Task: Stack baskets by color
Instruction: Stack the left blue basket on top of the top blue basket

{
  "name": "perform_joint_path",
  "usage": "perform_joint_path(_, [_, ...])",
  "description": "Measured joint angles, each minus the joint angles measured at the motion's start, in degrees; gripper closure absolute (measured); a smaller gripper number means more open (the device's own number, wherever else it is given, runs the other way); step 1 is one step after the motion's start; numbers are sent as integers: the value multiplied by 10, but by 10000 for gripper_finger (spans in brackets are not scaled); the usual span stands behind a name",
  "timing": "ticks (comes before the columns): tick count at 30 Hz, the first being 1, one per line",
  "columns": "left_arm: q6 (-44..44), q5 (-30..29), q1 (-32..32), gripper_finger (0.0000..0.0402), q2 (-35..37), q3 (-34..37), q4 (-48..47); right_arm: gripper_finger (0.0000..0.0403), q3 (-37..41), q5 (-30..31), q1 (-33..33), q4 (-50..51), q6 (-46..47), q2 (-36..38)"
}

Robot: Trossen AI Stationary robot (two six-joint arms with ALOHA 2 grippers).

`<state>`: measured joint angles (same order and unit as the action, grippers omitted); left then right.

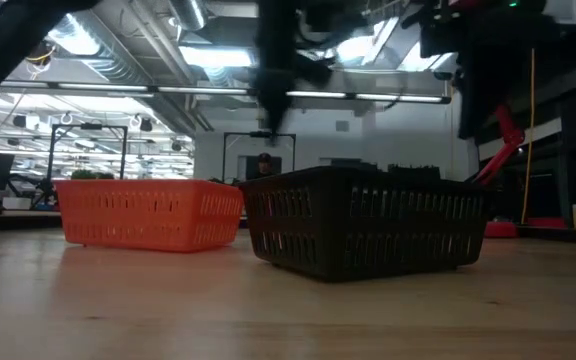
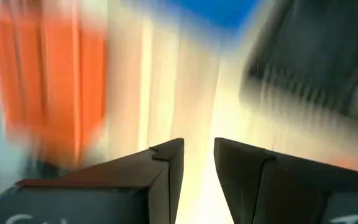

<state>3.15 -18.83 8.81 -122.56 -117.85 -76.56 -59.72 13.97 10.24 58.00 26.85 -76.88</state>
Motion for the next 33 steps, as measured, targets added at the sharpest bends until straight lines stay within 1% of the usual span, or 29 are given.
perform_joint_path(2, [-17,-7,2,319,19,20,-51,295,0,7,-13,-19,-1,0])
perform_joint_path(3, [-27,-17,5,319,29,30,-53,295,0,6,-22,-29,-5,0])
perform_joint_path(6, [-44,-20,15,319,86,82,-54,295,0,-14,-50,-49,-49,0])
perform_joint_path(9, [-55,-16,19,319,149,154,-43,295,0,-34,-80,-49,-88,-1])
perform_joint_path(14, [-81,-20,21,319,274,306,54,295,0,-35,-118,-56,-159,-28])
perform_joint_path(17, [-91,-19,21,319,342,403,133,295,0,-35,-134,-62,-198,-67])
perform_joint_path(21, [-110,-16,21,319,415,511,221,295,0,-35,-148,-66,-215,-124])
perform_joint_path(23, [-121,-16,21,319,437,552,242,295,0,-35,-151,-67,-216,-146])
perform_joint_path(27, [-147,-17,21,319,459,600,258,295,0,-35,-151,-80,-226,-179])
perform_joint_path(30, [-155,-16,21,319,459,620,264,295,0,-35,-151,-91,-228,-191])
perform_joint_path(33, [-164,-16,21,319,459,629,265,295,0,-35,-151,-71,-227,-195])
